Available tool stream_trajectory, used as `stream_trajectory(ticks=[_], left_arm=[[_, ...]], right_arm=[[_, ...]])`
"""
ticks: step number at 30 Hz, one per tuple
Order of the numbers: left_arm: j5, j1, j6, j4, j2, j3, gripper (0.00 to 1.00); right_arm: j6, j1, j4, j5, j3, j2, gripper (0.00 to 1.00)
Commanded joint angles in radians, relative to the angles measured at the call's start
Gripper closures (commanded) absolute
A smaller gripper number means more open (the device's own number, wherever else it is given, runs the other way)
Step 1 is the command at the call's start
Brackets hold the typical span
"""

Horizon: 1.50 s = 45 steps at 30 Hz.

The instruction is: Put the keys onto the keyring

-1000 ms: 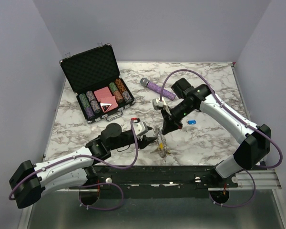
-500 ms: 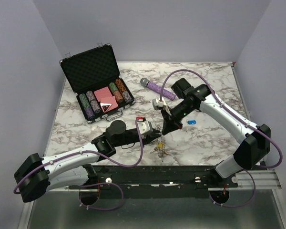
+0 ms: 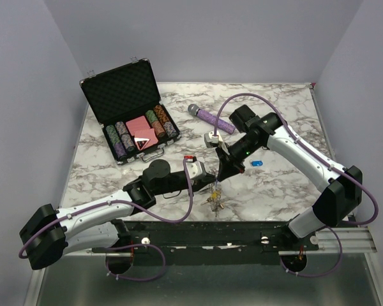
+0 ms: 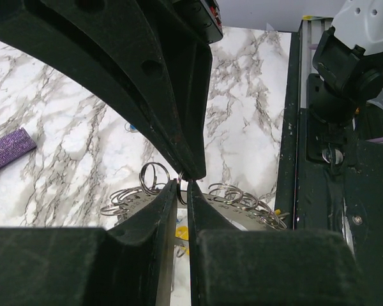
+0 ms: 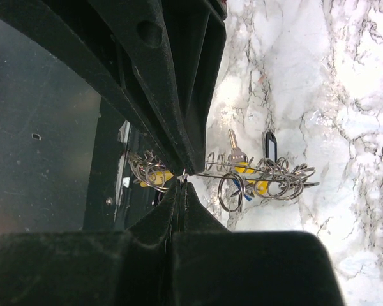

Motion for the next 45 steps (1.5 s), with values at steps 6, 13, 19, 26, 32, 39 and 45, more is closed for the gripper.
stream_trajectory(ticks=[6,13,19,26,32,39,45], left_arm=[[0.047,-0.006,0.016,-0.031,0.017,0.034,0.81],[0.063,-0.006,0.022,-0.053,0.02,0.045,1.0],[0.021,-0.005,-0.026,-0.062,-0.021,0.023,1.0],[0.033,0.02,-0.236,0.045,-0.144,-0.095,1.0],[0.019,0.029,-0.4,0.24,-0.23,-0.216,1.0],[-0.03,0.035,-0.561,0.497,-0.245,-0.32,1.0],[-0.038,0.043,-0.636,0.617,-0.231,-0.366,1.0]], right_arm=[[-0.022,0.005,-0.008,-0.03,0.024,-0.002,1.0],[-0.02,0.003,-0.006,-0.029,0.021,-0.003,1.0],[0.001,0.003,-0.003,-0.046,0.028,-0.018,0.79],[0.023,-0.026,0.017,-0.073,0.002,-0.086,0.55],[0.007,-0.037,0.083,-0.168,-0.077,-0.132,0.54],[-0.101,-0.038,0.084,-0.328,-0.136,-0.101,0.54],[-0.151,-0.038,0.008,-0.391,-0.088,-0.038,0.54]])
